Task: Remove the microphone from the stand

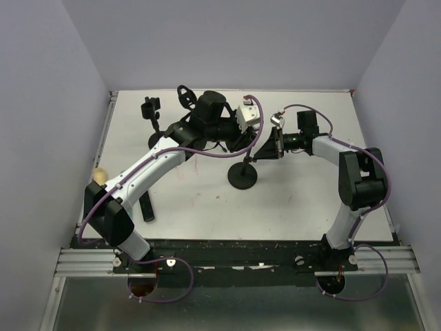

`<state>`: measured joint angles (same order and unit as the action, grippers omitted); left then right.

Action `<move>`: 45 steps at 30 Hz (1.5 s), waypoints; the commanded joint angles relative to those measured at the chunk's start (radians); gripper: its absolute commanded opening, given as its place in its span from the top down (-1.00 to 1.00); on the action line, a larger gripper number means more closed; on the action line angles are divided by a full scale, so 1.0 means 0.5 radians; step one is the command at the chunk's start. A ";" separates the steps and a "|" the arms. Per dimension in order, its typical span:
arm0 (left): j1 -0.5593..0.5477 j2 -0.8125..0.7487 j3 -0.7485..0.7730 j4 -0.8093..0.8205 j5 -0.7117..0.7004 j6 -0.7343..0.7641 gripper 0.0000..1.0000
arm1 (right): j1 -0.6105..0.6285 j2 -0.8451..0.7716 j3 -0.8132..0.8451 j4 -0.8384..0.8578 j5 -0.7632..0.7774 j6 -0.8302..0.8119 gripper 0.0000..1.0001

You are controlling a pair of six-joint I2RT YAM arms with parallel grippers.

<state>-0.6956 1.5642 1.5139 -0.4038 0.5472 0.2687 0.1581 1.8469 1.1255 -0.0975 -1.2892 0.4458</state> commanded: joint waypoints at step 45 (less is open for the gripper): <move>0.017 -0.057 -0.003 0.050 0.025 -0.056 1.00 | 0.144 -0.242 0.206 -0.637 0.428 -1.134 0.07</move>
<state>-0.6907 1.5688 1.5143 -0.3981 0.5560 0.2310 0.2325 1.6989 1.2076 -0.4011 -1.1198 -0.1066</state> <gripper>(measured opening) 0.356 0.465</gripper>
